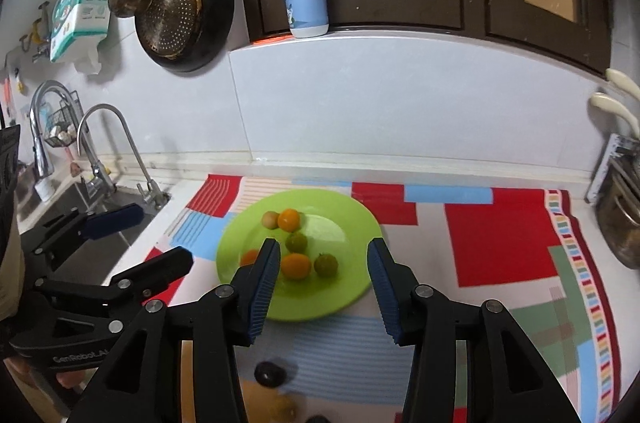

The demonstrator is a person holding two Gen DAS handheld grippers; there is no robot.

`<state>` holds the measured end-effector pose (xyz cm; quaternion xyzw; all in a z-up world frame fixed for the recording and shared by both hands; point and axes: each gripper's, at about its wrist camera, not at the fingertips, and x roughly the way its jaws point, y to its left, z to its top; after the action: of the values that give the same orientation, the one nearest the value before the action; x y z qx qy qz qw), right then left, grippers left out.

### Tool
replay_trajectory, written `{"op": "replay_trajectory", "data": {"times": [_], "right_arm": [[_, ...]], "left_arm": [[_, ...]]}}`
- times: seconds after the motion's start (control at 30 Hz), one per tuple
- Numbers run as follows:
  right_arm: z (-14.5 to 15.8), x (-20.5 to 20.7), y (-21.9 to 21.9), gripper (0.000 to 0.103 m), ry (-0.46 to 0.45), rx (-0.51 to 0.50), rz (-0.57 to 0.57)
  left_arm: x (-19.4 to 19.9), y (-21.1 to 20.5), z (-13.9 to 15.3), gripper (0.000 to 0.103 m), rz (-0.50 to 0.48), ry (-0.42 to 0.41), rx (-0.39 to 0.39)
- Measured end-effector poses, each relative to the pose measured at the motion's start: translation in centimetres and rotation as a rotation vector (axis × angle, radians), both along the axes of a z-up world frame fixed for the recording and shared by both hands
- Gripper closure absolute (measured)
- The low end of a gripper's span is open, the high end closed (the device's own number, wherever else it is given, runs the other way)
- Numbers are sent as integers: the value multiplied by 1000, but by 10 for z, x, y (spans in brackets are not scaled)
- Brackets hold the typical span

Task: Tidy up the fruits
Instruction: 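Move both open tools back toward the remaining fruits on the cloth, then grasp the large stemmed orange with the left tool while the right tool grasps a dark plum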

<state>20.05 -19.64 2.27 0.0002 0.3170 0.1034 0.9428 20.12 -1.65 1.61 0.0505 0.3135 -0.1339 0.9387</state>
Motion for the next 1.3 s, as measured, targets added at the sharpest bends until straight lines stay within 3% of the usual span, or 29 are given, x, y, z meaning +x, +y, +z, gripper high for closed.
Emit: {"op": "replay_trajectory", "data": {"times": [0.57, 1.3], "right_arm": [[-36, -31, 20, 57, 133, -50, 63], [-99, -10, 40, 57, 377, -71, 217]], "left_arm": [[-31, 14, -39, 25, 2, 90, 43], [-25, 7, -96, 25, -84, 219, 79]]}}
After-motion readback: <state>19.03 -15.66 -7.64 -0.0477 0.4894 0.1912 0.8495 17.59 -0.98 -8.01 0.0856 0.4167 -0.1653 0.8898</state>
